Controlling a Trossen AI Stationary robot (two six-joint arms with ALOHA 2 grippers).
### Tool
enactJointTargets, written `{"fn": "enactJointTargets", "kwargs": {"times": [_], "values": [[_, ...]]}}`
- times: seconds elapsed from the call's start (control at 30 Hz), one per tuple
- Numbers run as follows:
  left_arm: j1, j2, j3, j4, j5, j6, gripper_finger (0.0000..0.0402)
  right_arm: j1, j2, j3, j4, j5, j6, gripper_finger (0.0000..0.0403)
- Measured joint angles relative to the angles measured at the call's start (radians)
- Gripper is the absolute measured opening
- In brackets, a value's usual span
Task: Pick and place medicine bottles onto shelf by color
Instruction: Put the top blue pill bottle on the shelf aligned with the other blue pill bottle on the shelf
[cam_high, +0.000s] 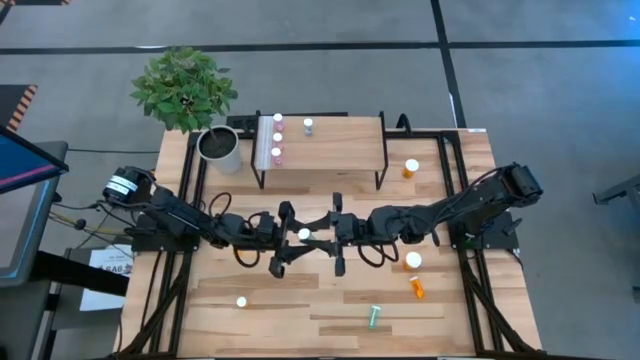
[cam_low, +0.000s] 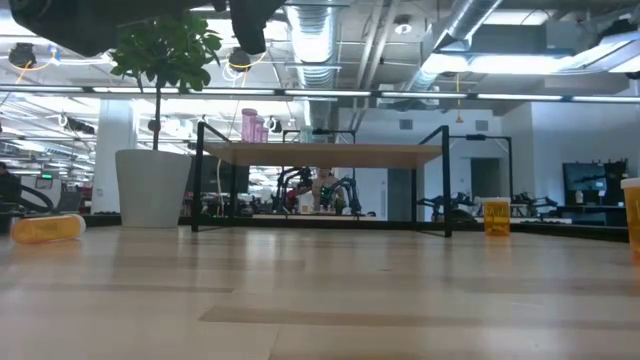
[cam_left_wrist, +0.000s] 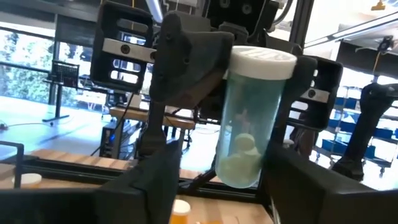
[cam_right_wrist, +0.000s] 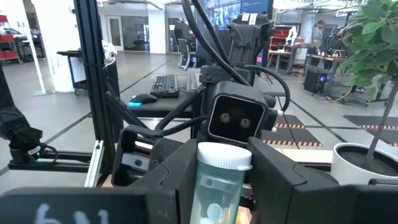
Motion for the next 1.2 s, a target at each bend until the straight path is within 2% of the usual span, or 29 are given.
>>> {"fn": "enactJointTargets", "kwargs": {"times": [0.23, 0.4, 0.83, 1.0, 1.2], "values": [[0.0, 0.0, 0.0, -0.002, 0.032, 0.001, 0.0118, -0.001, 0.0, 0.0, 0.0, 0.0, 0.0, 0.015], [0.0, -0.001, 0.0, -0.003, 0.049, 0.003, 0.0081, -0.001, 0.0, 0.0, 0.001, 0.0, 0.015, 0.015], [0.0, -0.004, 0.0, -0.054, 0.046, -0.033, 0.009, -0.008, -0.012, -0.001, -0.094, -0.004, 0.121, 0.0179], [0.0, -0.031, 0.0, -0.152, 0.026, -0.042, 0.0091, -0.008, -0.035, 0.0, -0.169, -0.004, 0.163, 0.0205], [0.0, -0.112, -0.001, -0.373, -0.013, -0.044, 0.0091, -0.014, -0.053, 0.0, -0.257, -0.011, 0.212, 0.0234]]}}
